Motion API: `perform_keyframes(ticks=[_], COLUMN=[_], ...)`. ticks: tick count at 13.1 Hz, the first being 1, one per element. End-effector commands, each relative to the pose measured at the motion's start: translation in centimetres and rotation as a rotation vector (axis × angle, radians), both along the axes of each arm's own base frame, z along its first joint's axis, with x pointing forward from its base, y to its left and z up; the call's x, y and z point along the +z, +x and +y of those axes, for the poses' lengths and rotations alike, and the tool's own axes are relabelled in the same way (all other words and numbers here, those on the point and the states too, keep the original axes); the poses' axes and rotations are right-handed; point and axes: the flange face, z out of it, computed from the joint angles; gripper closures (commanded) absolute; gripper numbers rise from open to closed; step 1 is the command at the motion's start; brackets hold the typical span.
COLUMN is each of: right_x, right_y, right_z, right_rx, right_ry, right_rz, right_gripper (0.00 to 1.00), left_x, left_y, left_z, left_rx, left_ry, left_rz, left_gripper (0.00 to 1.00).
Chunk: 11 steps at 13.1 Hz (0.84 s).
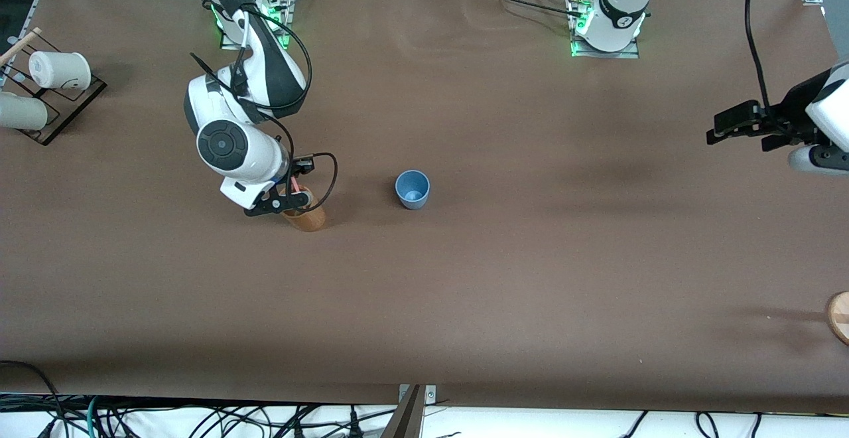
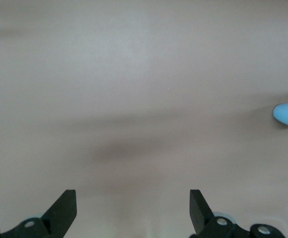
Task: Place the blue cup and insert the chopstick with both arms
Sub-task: 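Lift the pink chopstick out of the bamboo cup with the right gripper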
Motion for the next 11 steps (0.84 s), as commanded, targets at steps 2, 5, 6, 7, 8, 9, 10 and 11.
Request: perform_keyframes(ticks=[2, 5, 6, 7, 8, 9, 10, 11], right_x=[4.9, 9.8, 11.2, 12.7, 13.8, 14.8, 15.5, 16.3], right_y=[0.8, 0.7, 0.4, -0.2, -0.7, -1.0, -1.2, -1.5], right_z=[0.0, 0.5, 0.7, 0.9, 1.1, 1.5, 1.8, 2.9], right_rx=[0.001, 0.001, 0.005, 0.002, -0.005, -0.011, -0.021, -0.031], right_ry=[0.008, 0.001, 0.008, 0.026, 0.055, 0.084, 0.096, 0.098], right_rz=[0.023, 0.046, 0.046, 0.05, 0.059, 0.07, 0.075, 0.066], right_gripper=[1.0, 1.0, 1.0, 1.0, 1.0, 1.0, 1.0, 1.0], left_x=[-0.7, -1.6, -1.7, -1.8, -1.9, -2.0, -2.0, -2.2], left_y=[-3.1, -2.1, -2.0, -2.0, -2.0, -1.9, -1.9, -1.8], left_z=[0.9, 1.2, 1.1, 0.7, 0.6, 0.2, 0.1, 0.1], left_rx=[-0.014, -0.022, -0.024, -0.03, -0.03, -0.032, -0.033, -0.033], left_ry=[0.032, 0.027, 0.026, 0.026, 0.026, 0.026, 0.027, 0.026], left_rz=[0.02, 0.034, 0.036, 0.039, 0.04, 0.044, 0.042, 0.047], left_gripper=[0.0, 0.0, 0.0, 0.0, 0.0, 0.0, 0.0, 0.0])
